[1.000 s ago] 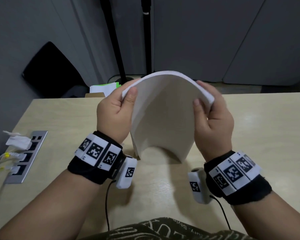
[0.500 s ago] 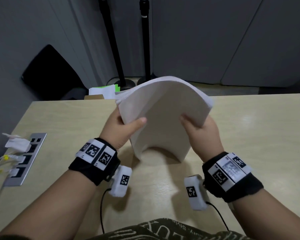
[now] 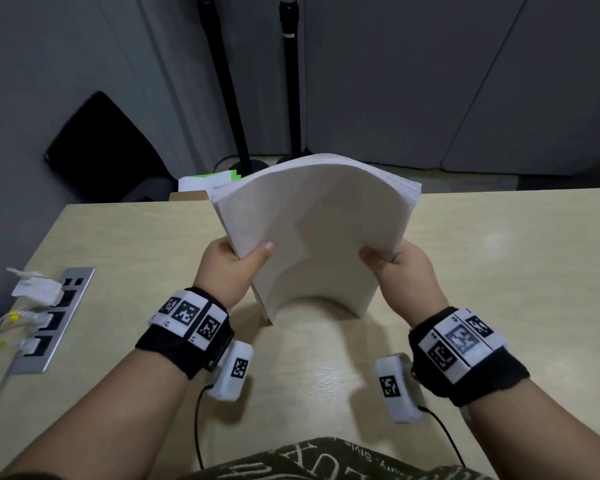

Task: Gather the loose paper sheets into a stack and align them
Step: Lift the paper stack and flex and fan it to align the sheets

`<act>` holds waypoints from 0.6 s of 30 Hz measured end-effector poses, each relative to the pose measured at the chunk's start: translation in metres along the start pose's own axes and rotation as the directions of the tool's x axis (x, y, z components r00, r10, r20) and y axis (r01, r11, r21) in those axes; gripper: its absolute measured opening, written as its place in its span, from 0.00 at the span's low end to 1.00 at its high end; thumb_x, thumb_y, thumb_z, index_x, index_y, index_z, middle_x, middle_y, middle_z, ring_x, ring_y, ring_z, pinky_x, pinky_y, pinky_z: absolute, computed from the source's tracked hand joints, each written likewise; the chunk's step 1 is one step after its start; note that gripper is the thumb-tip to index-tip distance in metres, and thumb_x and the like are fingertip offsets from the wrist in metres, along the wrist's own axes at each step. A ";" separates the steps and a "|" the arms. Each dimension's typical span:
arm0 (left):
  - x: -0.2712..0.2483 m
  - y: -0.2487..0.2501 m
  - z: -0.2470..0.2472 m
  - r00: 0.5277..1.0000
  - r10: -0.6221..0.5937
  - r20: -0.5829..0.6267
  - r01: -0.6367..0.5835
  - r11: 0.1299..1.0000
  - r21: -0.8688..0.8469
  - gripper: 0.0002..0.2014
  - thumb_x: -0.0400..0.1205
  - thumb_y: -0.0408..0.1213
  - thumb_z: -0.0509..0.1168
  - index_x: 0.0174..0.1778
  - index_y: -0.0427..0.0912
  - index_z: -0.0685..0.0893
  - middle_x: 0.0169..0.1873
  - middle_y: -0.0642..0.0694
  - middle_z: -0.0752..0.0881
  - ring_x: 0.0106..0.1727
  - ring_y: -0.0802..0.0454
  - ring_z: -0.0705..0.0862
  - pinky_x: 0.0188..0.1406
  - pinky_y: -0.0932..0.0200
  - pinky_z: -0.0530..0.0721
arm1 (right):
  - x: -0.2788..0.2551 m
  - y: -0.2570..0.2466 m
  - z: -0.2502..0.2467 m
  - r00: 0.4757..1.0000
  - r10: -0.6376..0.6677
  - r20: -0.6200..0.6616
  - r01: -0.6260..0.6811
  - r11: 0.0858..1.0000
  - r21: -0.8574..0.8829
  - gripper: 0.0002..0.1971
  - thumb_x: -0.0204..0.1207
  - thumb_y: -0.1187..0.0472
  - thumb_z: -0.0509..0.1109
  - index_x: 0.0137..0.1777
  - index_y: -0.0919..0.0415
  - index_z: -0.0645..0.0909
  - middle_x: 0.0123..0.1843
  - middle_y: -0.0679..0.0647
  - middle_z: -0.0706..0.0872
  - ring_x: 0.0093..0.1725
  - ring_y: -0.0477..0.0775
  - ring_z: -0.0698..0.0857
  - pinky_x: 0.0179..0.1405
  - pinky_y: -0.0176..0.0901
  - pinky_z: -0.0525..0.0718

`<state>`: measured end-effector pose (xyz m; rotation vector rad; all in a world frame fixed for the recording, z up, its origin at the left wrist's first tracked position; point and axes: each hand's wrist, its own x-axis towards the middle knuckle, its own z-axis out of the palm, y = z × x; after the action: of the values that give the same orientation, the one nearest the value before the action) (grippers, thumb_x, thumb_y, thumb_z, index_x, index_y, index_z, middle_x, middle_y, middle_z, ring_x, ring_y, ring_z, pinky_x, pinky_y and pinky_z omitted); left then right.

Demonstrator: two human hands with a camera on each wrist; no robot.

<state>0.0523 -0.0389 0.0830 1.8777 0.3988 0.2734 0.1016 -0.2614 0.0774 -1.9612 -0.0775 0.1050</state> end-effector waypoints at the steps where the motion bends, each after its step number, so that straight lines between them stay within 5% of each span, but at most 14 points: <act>1: 0.000 0.000 -0.001 1.000 0.008 -0.011 -0.008 1.000 -0.005 0.07 0.75 0.39 0.73 0.33 0.54 0.85 0.33 0.56 0.88 0.38 0.62 0.86 0.45 0.56 0.82 | -0.001 -0.002 -0.001 0.999 -0.030 -0.025 0.031 0.999 0.019 0.07 0.78 0.64 0.68 0.41 0.51 0.82 0.38 0.42 0.86 0.42 0.46 0.83 0.40 0.38 0.79; 3: 0.001 0.004 -0.004 0.998 0.038 -0.043 -0.040 0.998 -0.040 0.07 0.75 0.39 0.74 0.33 0.54 0.86 0.28 0.60 0.89 0.35 0.67 0.87 0.41 0.63 0.85 | -0.003 -0.006 -0.004 0.992 -0.093 -0.084 0.101 0.991 0.090 0.10 0.80 0.63 0.67 0.41 0.47 0.82 0.39 0.39 0.86 0.41 0.38 0.82 0.41 0.37 0.79; 5: 0.001 0.004 -0.007 0.997 0.053 -0.047 -0.056 0.995 -0.080 0.04 0.71 0.42 0.76 0.36 0.52 0.87 0.29 0.63 0.90 0.35 0.67 0.87 0.38 0.67 0.85 | -0.005 -0.008 -0.005 0.989 -0.108 -0.104 0.124 0.979 0.160 0.09 0.79 0.62 0.67 0.45 0.45 0.82 0.42 0.40 0.88 0.44 0.39 0.84 0.46 0.40 0.82; 7: 0.000 0.000 -0.005 1.000 0.005 0.005 -0.004 0.992 -0.125 0.11 0.68 0.40 0.77 0.44 0.45 0.88 0.34 0.57 0.91 0.40 0.63 0.89 0.40 0.65 0.87 | -0.006 -0.005 -0.004 0.994 -0.088 -0.063 0.096 0.984 0.151 0.09 0.77 0.61 0.69 0.53 0.45 0.81 0.48 0.41 0.88 0.50 0.42 0.86 0.50 0.43 0.84; 10: -0.004 -0.006 0.005 0.992 -0.097 0.082 0.095 0.995 0.025 0.09 0.74 0.36 0.75 0.48 0.40 0.87 0.41 0.49 0.89 0.44 0.52 0.88 0.42 0.63 0.82 | -0.005 0.001 -0.004 0.998 -0.055 -0.030 0.057 0.995 0.080 0.13 0.76 0.62 0.69 0.59 0.49 0.78 0.52 0.40 0.86 0.53 0.42 0.84 0.53 0.46 0.82; 12: -0.002 -0.006 0.008 0.993 -0.120 0.001 0.119 0.985 0.123 0.09 0.77 0.37 0.71 0.50 0.38 0.88 0.41 0.46 0.87 0.42 0.51 0.85 0.39 0.63 0.79 | -0.003 0.003 -0.005 0.998 -0.054 -0.040 0.057 0.996 0.069 0.16 0.75 0.62 0.71 0.61 0.50 0.76 0.53 0.40 0.85 0.54 0.41 0.84 0.53 0.45 0.82; 15: 0.009 0.002 0.002 0.998 -0.028 -0.059 0.041 0.969 0.242 0.10 0.79 0.39 0.68 0.48 0.36 0.88 0.39 0.43 0.87 0.43 0.45 0.85 0.45 0.56 0.80 | 0.001 0.003 -0.008 0.993 -0.032 -0.113 0.045 0.992 0.116 0.32 0.71 0.59 0.76 0.74 0.54 0.67 0.66 0.47 0.80 0.63 0.49 0.82 0.60 0.46 0.81; 18: 0.014 0.019 -0.011 0.982 0.174 0.080 -0.191 0.878 0.439 0.12 0.78 0.34 0.64 0.30 0.50 0.83 0.24 0.41 0.82 0.29 0.49 0.78 0.32 0.58 0.74 | 0.003 -0.001 -0.013 0.963 -0.091 -0.253 0.094 0.996 0.002 0.45 0.68 0.54 0.79 0.81 0.54 0.56 0.77 0.46 0.65 0.73 0.48 0.72 0.72 0.48 0.73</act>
<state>0.0642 -0.0296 0.1043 2.3770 0.2704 0.2882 0.1059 -0.2725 0.0830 -1.9383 -0.0008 -0.2057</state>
